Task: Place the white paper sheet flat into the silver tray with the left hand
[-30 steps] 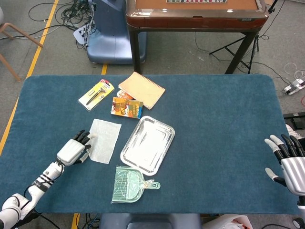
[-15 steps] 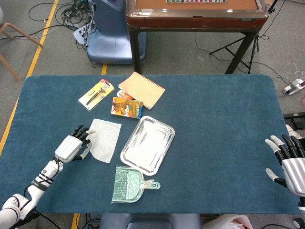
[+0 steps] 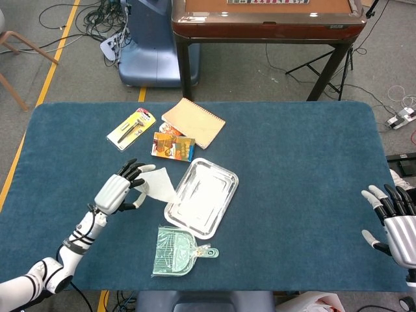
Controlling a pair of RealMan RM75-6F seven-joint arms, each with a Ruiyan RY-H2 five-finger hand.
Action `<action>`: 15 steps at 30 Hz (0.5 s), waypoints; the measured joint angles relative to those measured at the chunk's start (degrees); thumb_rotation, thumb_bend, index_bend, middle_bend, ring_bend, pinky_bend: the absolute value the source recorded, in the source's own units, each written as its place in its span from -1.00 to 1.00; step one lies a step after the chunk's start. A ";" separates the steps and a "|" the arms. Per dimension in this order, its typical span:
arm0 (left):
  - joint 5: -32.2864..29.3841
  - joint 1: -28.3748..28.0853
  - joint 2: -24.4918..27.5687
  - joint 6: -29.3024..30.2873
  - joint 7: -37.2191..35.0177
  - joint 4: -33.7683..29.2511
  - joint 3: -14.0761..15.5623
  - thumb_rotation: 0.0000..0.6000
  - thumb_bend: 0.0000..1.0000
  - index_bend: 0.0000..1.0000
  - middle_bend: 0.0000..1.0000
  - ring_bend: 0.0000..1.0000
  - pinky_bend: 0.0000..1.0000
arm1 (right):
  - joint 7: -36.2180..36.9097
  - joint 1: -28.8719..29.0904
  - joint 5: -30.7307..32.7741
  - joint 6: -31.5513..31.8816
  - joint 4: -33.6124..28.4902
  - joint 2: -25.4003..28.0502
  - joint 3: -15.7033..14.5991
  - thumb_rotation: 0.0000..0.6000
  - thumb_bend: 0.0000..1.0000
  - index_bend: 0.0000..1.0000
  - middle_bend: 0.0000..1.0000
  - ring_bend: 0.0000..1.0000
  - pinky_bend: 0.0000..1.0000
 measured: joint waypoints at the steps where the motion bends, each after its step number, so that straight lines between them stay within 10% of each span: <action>1: -0.27 -0.43 0.03 -0.36 0.28 -0.96 -0.49 1.00 -0.11 0.18 -0.64 -0.76 -1.00 | 0.03 -0.02 0.02 -0.02 0.03 -0.05 -0.02 1.00 -0.61 -0.69 -0.72 -0.97 -0.87; 15: -0.64 -5.39 -4.00 -6.59 1.69 -9.41 -1.32 1.00 -0.11 0.18 -0.62 -0.76 -1.00 | -0.10 -0.10 0.00 0.02 -0.02 -0.22 -0.03 1.00 -0.61 -0.69 -0.72 -0.97 -0.86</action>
